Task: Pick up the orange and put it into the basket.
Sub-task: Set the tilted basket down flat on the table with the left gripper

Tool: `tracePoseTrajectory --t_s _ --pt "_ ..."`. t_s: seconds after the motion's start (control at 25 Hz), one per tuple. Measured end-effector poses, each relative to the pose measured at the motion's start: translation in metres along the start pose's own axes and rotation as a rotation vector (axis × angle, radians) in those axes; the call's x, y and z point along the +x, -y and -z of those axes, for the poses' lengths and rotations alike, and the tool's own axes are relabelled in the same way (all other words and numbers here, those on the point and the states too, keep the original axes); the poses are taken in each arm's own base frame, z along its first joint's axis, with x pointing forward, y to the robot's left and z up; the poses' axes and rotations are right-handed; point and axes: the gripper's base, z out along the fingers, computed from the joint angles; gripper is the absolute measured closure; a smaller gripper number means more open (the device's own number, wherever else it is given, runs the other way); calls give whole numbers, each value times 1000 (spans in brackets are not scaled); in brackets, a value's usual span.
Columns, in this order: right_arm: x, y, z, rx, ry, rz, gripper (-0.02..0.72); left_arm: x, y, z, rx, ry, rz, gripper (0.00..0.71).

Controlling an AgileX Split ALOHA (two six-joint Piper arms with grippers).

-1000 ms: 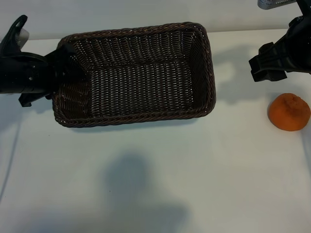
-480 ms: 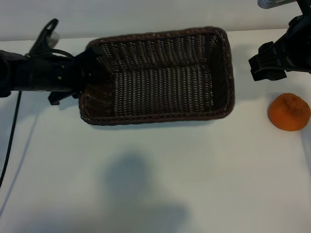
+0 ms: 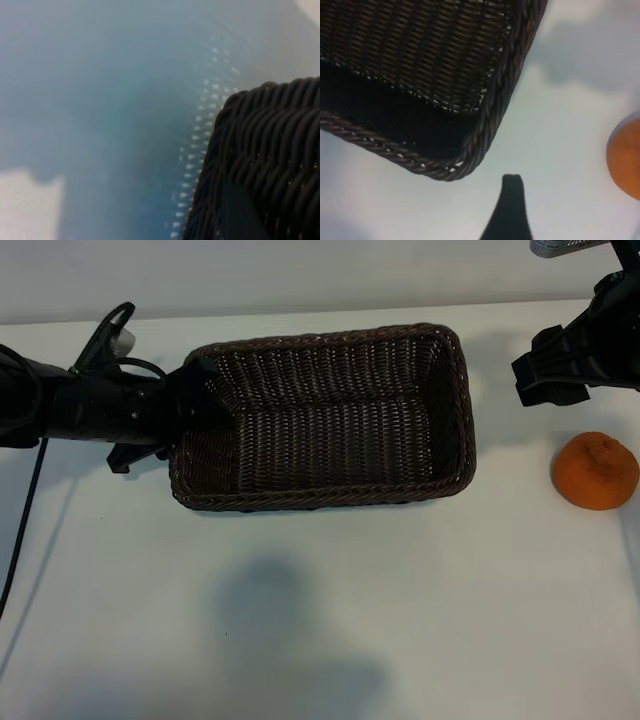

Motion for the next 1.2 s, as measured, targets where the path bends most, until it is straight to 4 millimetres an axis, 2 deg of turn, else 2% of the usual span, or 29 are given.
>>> tracePoseTrajectory --t_s 0.36,1.2 --pt "0 0 0 0 1 1 108 5 -7 -11 -14 -44 22 363" --pt "0 0 0 0 2 0 108 4 -6 -11 -21 -60 40 363"
